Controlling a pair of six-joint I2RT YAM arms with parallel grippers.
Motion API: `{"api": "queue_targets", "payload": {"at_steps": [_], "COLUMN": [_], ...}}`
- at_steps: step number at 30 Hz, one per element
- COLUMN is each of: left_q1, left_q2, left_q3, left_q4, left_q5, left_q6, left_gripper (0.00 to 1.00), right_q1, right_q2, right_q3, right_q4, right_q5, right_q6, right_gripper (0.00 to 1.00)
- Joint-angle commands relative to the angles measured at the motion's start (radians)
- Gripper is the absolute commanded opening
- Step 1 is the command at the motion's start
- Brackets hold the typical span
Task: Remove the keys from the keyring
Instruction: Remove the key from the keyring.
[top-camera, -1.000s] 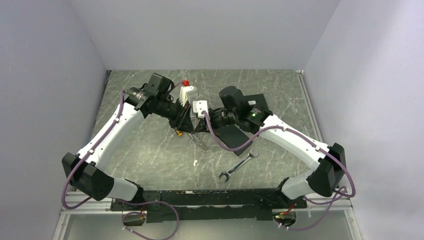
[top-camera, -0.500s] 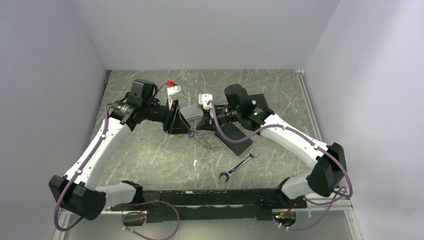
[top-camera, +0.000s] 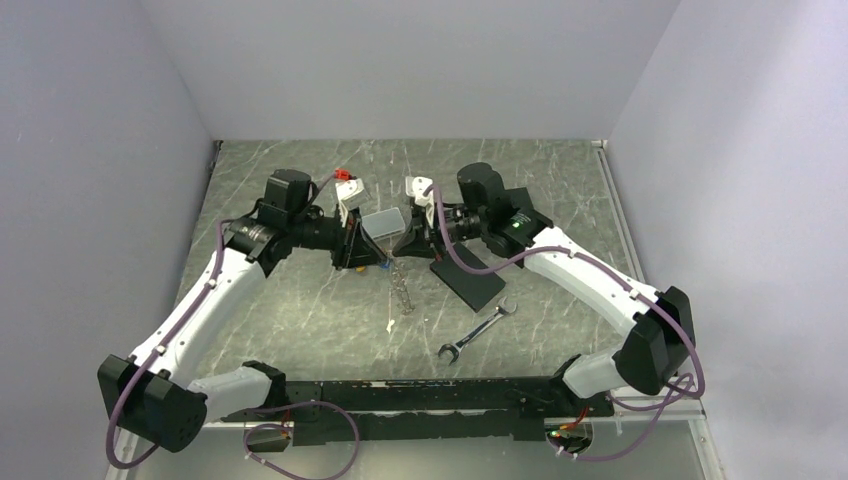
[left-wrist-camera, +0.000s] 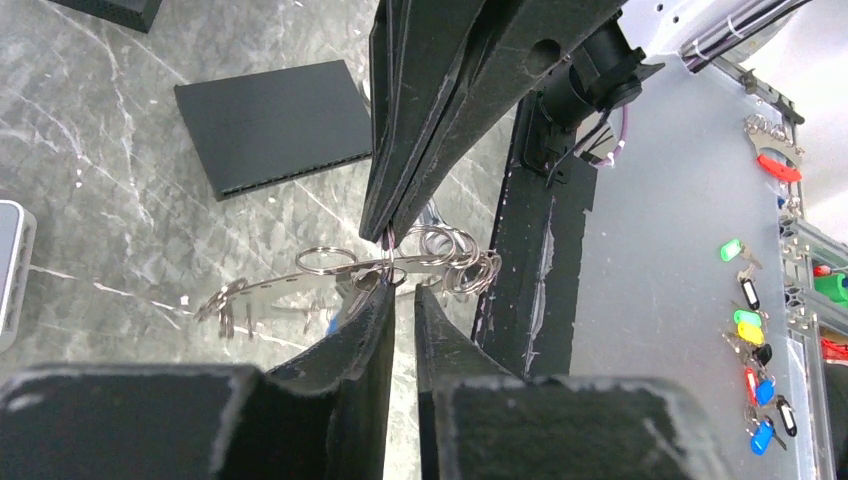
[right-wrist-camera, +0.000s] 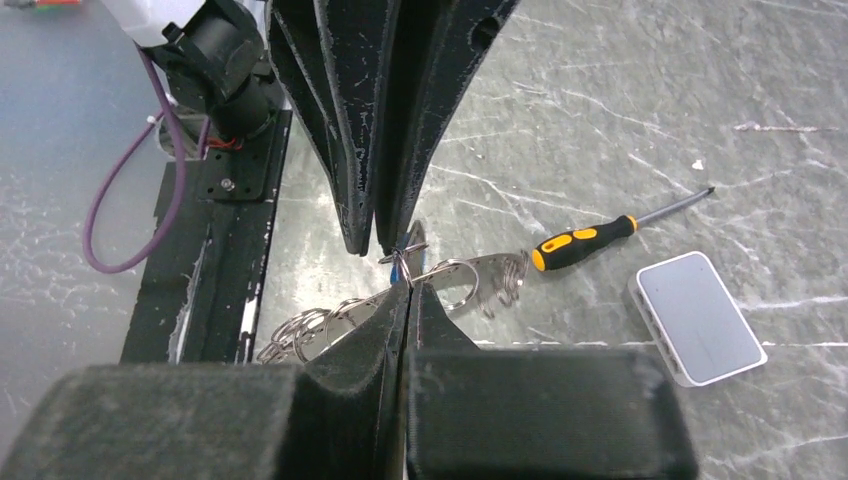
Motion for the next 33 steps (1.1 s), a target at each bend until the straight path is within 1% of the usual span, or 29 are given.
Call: {"api": "queue_targets", "payload": {"at_steps": [1,3,7,13,18,21,25,26,27,28,29,30,31,33], "left_q1": [-0.024,-0.029,-0.030,-0.034,-0.041,-0.043,-0.042,-0.040,-0.036,-0.034,-0.033,-0.032,-0.032,-0.032], "left_q2": [-0.019,-0.020,-0.022,-0.019,-0.021,-0.024,-0.040,-0.047,-0.058,-0.070,-0.087,-0.109,-0.128,-0.159], "left_q3": [-0.024,-0.036,-0.051,-0.063,-0.091,-0.110,-0.098,-0.085,-0.064,-0.045,-0.032,-0.024,-0.024,-0.038], "left_q4": [0.080,0.087,0.116,0.155,0.182,0.185,0.136,0.112,0.079,0.051,0.029,0.019,0.022,0.050], "left_q5": [-0.004,-0.007,-0.009,-0.024,-0.044,-0.055,-0.038,-0.024,-0.017,-0.019,-0.023,-0.037,-0.059,-0.080], "left_q6": [-0.009,-0.013,-0.029,-0.049,-0.065,-0.072,-0.036,-0.017,0.010,0.040,0.071,0.103,0.126,0.155], "left_gripper": [0.13,0.09,0.07,0.00,0.00,0.00,0.00,0.01,0.07,0.15,0.25,0.33,0.36,0.40], "right_q1": [-0.018,-0.029,-0.044,-0.083,-0.113,-0.127,-0.134,-0.134,-0.135,-0.134,-0.135,-0.134,-0.133,-0.131], "right_q2": [-0.033,-0.033,-0.029,-0.019,-0.008,-0.005,-0.011,-0.013,-0.016,-0.017,-0.018,-0.019,-0.019,-0.018], "right_q3": [-0.019,-0.044,-0.104,-0.225,-0.307,-0.341,-0.359,-0.361,-0.362,-0.362,-0.362,-0.363,-0.362,-0.361], "right_q4": [0.155,0.227,0.372,0.689,0.963,1.114,1.143,1.136,1.124,1.111,1.101,1.095,1.086,1.077], "right_q5": [-0.078,-0.101,-0.136,-0.191,-0.217,-0.228,-0.236,-0.235,-0.233,-0.233,-0.236,-0.234,-0.235,-0.239], "right_q6": [0.108,0.170,0.297,0.569,0.794,0.885,0.907,0.902,0.893,0.884,0.877,0.870,0.865,0.853], "right_gripper": [0.00,0.00,0.00,0.00,0.00,0.00,0.00,0.00,0.00,0.00,0.00,0.00,0.00,0.00]}}
